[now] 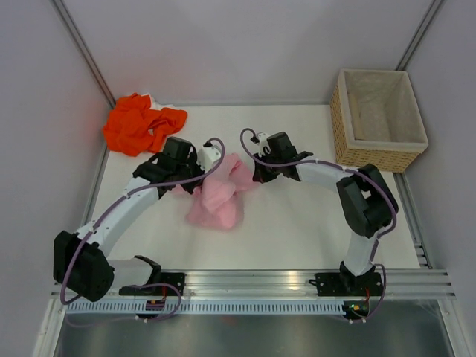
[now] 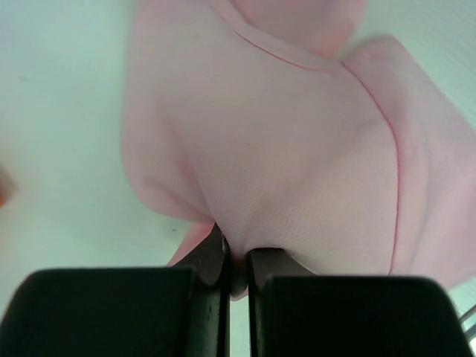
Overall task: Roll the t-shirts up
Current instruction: Flatten the tshirt
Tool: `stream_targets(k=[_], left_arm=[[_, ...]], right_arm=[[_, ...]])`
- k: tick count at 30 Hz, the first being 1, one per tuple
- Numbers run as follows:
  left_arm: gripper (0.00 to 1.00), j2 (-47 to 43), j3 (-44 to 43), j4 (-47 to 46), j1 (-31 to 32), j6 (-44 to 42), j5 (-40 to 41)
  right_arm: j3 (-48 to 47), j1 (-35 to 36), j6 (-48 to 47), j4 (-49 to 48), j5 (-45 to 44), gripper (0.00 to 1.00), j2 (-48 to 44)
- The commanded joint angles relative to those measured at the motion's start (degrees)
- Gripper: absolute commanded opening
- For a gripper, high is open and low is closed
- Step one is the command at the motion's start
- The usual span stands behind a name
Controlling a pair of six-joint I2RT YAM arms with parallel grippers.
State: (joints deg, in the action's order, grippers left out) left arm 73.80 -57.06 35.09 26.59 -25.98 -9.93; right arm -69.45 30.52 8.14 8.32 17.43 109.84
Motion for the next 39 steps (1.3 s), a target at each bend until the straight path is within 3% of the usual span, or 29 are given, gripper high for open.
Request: stream_targets(k=[1,10,14,17,19,20,21,23,26,28,33,37,39], left_arm=[[0.02,-4.6,-6.7,4.3,-3.9,-3.6,-0.1],[0.08,-7.7,-18.2,13.4,-6.9,-7.3,-5.4],[0.08,-2.5,-22.3,8.2,-12.1,-6.8,-4.0],[0.13,8.8,-30.4,8.1,-13.7,-4.7,-5.8],[0.42,18.7,-37.0,8.1,-14.1,-2.7,-6.9],[0.63,22.4,-39.8,8.3,-14.2,-1.3,-6.1],[0.68,30.4,-42.6,8.8,-14.3,-0.3,-4.3],[0.74,37.6,-53.8,12.8,-15.1,3.0,1.1],[0.77,44.7,-63.1,20.3,-17.9,7.9,-3.8],[0.78,40.1,-57.9,20.0,-19.1,8.8,-7.3],[0.71,25.8,-38.9,17.0,-18.8,1.6,-12.3],[0.63,20.7,-23.1,16.9,-17.1,-4.4,-8.3],[0.62,20.9,-19.9,14.1,-16.3,-4.5,-2.8]], right_arm=[[4.3,0.3,1.6,0.7,2.5,0.00,-12.2],[15.7,9.0,2.7,6.3,0.6,0.00,-34.2],[19.5,9.8,4.9,4.4,0.0,0.00,-42.7],[22.0,9.8,6.6,0.4,-0.1,0.00,-43.7],[22.0,9.8,7.9,-2.3,-0.2,0.00,-39.8],[21.7,9.8,8.2,-3.5,-0.9,0.00,-38.5],[21.6,9.8,8.6,-5.8,-1.5,0.00,-37.2],[19.0,9.7,9.4,-6.5,-2.6,0.00,-32.9],[15.9,9.5,9.5,-4.4,-2.8,0.00,-29.5],[15.9,9.4,9.3,-4.2,-3.8,0.00,-29.5],[17.0,8.4,8.6,-2.2,-5.1,0.00,-31.4],[17.6,7.9,8.0,-1.8,-6.1,0.00,-32.8],[17.7,7.7,7.9,-1.6,-6.4,0.00,-32.9]])
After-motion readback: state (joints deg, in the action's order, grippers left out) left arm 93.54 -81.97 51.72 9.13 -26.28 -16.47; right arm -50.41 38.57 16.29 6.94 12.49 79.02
